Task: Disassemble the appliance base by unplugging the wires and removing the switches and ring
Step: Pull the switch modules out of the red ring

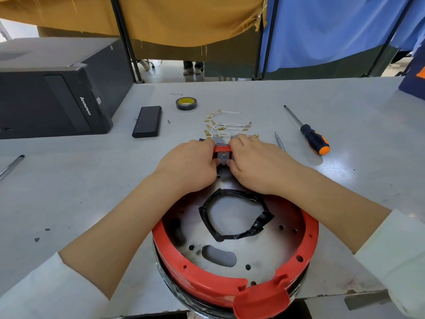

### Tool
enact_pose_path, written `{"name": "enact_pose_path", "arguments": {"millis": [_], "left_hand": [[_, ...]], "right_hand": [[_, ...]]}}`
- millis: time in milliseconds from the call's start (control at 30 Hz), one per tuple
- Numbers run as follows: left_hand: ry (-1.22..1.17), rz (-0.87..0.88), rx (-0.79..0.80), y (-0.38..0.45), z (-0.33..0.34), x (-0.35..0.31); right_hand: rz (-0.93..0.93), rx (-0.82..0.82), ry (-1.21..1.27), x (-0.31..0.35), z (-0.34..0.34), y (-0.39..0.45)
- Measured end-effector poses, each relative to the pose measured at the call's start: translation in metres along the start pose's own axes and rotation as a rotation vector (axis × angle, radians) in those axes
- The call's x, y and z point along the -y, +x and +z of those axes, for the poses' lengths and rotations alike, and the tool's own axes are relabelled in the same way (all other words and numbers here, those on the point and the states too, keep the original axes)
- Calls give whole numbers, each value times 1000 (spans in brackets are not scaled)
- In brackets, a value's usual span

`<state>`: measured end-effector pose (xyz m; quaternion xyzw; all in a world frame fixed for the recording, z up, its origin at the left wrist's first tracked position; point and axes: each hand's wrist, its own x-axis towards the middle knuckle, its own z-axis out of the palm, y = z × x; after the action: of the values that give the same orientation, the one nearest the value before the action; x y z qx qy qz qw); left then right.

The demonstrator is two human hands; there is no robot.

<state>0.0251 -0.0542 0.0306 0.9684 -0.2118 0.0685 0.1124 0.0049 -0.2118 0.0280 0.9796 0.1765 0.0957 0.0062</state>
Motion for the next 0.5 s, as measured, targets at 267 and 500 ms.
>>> {"name": "enact_pose_path", "arguments": {"millis": [267,500], "left_hand": [[97,-79,-35,1,1,-7],[137,-105,-47,1,1,-12]], "right_hand": [[-5,-38,-81,1,4,-1],[8,-44,-200,6,7,-1]]}}
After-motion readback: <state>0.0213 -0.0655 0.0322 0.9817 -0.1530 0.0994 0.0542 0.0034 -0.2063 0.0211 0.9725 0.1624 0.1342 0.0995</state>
